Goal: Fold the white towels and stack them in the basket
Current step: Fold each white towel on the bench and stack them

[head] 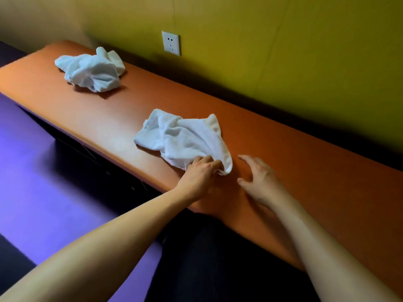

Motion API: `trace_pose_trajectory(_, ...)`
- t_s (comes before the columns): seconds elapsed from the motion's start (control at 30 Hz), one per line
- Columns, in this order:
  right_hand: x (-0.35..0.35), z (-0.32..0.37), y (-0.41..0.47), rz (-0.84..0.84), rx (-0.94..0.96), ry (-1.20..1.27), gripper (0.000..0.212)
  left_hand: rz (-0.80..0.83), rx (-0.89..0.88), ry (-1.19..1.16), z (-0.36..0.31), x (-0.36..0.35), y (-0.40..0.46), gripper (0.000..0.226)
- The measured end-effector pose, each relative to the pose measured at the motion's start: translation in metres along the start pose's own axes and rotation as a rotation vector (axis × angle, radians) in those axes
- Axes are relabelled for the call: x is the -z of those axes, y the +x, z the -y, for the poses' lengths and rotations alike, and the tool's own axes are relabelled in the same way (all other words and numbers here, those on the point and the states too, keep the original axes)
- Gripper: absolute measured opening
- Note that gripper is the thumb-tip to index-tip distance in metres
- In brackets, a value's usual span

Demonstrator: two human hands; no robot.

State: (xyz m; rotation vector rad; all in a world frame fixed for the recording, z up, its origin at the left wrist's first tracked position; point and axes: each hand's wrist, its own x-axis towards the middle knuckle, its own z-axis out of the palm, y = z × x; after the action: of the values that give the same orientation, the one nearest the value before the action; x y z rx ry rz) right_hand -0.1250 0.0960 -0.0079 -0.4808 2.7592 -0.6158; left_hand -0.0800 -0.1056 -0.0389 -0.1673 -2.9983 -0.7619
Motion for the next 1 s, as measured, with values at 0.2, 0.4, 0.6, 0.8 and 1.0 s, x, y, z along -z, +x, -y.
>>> trace_pose_trajectory(0.2, 0.015, -0.038, -0.044, -0.122, -0.005, 0.087, 0.062, 0.035, -0.090, -0.129, -0.072, -0.016, -0.008, 0.022)
trace_pose_trajectory(0.4, 0.027, -0.060, -0.082, -0.370, 0.087, 0.133, 0.018, -0.029, -0.202, 0.029, -0.133, 0.000, -0.028, 0.042)
trace_pose_trajectory(0.6, 0.074, -0.048, -0.105, -0.610, 0.068, 0.520, 0.007, -0.259, -0.232, -0.005, -0.175, 0.061, -0.013, 0.023)
trace_pose_trajectory(0.8, 0.145, -0.020, -0.131, -0.671, 0.188, 0.608, 0.027, -0.394, -0.268, 0.029, -0.221, 0.135, 0.003, 0.026)
trace_pose_trajectory(1.0, 0.193, -0.060, -0.161, -0.538, 0.008, -0.057, 0.020, -0.447, -0.287, -0.135, -0.244, 0.192, -0.002, 0.025)
